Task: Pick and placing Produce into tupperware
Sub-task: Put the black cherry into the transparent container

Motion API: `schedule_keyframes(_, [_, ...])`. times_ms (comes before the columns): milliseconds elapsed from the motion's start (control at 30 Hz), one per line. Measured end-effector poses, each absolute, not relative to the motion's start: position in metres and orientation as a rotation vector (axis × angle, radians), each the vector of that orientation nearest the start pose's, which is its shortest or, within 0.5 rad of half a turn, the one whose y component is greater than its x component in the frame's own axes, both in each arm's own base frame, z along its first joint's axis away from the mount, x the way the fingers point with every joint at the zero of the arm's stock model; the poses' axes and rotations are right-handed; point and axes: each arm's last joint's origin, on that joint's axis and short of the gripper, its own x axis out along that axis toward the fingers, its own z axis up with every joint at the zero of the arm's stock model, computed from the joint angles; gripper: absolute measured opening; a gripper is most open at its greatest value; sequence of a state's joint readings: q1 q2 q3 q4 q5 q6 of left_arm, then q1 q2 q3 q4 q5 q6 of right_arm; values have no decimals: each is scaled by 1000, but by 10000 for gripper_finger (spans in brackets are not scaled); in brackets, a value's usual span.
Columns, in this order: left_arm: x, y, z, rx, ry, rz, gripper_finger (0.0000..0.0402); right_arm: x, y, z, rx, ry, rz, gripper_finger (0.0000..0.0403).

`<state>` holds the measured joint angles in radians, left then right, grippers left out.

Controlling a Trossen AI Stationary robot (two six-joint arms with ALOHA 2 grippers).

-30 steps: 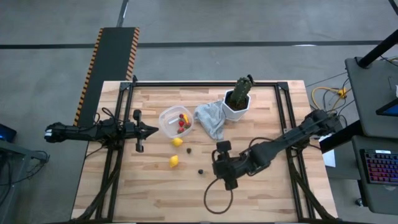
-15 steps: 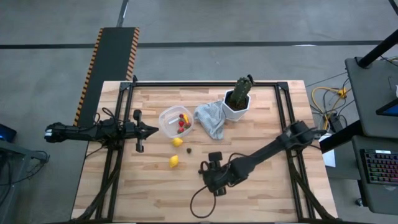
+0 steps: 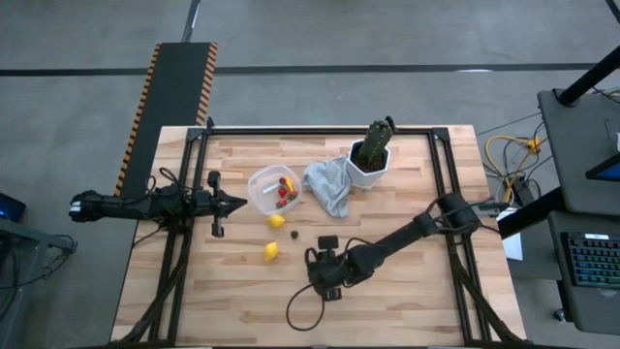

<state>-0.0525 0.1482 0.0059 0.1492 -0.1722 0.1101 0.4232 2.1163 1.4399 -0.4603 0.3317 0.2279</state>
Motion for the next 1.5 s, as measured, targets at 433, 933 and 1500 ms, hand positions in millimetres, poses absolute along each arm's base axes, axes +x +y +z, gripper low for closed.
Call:
schedule_keyframes(433, [107,-1,167,109,4,114,0,393,163,130,-202,1079,-28,110])
schedule_keyframes(933, [106,-1,168,109,2,113,0,392,163,128,-185,1091,-16,9])
schedule_keyframes(1500, [106,-1,168,109,2,112,0,407,155,151,-245,1017,-22,8])
